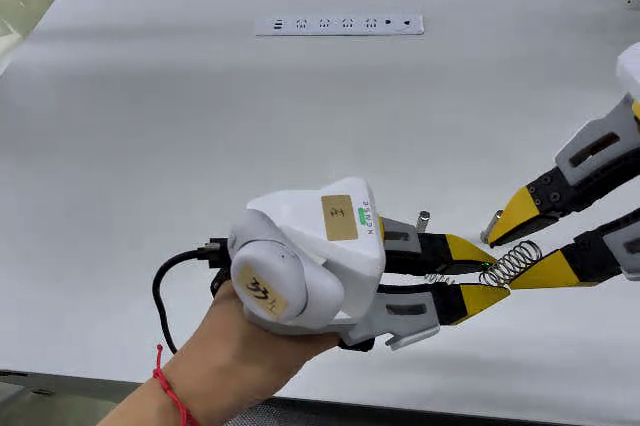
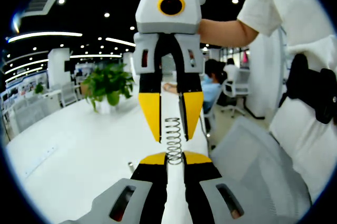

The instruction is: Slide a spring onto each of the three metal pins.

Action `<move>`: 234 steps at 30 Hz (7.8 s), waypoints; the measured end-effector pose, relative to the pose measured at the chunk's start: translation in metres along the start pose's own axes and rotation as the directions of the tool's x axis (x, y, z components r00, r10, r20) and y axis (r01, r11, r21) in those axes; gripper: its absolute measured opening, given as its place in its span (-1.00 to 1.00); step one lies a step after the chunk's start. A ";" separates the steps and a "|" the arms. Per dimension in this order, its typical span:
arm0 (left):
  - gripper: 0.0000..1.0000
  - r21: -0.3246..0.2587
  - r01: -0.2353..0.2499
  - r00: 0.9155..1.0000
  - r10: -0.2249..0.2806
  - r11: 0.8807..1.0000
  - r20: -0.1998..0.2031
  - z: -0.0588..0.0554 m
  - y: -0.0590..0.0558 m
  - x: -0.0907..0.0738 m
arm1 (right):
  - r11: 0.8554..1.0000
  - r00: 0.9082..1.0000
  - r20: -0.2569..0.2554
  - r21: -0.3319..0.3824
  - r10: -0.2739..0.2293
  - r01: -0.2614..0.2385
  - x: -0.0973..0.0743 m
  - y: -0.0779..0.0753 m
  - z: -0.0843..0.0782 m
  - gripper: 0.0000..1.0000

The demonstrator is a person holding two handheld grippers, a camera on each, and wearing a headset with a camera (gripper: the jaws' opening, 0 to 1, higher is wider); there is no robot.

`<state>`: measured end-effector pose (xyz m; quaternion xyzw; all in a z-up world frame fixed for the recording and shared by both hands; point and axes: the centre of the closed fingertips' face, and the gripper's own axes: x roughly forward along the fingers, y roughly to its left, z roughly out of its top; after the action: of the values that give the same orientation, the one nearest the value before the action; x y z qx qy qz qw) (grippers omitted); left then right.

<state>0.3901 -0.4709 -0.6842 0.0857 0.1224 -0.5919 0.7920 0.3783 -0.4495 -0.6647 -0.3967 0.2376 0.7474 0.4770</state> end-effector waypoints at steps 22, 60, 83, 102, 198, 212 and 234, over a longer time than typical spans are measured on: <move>-0.79 -0.007 -0.015 1.000 0.015 1.000 0.015 0.001 0.004 -0.002 | 0.998 0.997 -0.068 -0.051 0.036 -0.039 0.004 -0.005 -0.006 -0.75; -0.62 -0.043 -0.079 0.996 0.081 0.996 0.031 -0.009 0.013 -0.026 | 0.999 0.993 -0.113 -0.032 0.019 -0.023 0.008 -0.017 -0.002 -0.76; 0.35 -0.062 -0.278 0.960 0.275 0.958 -0.052 -0.055 0.057 -0.103 | 0.988 0.978 -0.161 0.055 -0.131 0.141 0.010 -0.088 -0.020 -0.75; 0.97 -0.124 -0.265 0.964 0.261 0.956 -0.049 -0.081 0.060 -0.108 | 0.986 0.968 -0.234 0.120 -0.086 0.117 0.056 -0.115 -0.055 -0.75; 0.92 -0.191 -0.258 0.966 0.259 0.947 -0.016 -0.082 0.056 -0.104 | 0.979 0.951 -0.306 0.182 -0.034 0.094 0.133 -0.115 -0.102 -0.74; 0.90 -0.183 -0.259 0.965 0.260 0.948 -0.019 -0.078 0.056 -0.105 | 0.975 0.961 -0.269 0.190 -0.062 0.116 0.120 -0.114 -0.091 -0.62; 0.88 -0.140 -0.256 0.967 0.252 0.956 -0.044 -0.070 0.055 -0.112 | 0.921 0.973 -0.024 0.320 -0.228 0.223 0.059 -0.108 -0.067 -0.25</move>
<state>0.4058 -0.3334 -0.7189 0.0508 0.1632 -0.4737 0.8640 0.4867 -0.4211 -0.7493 -0.3336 0.3051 0.6418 0.6194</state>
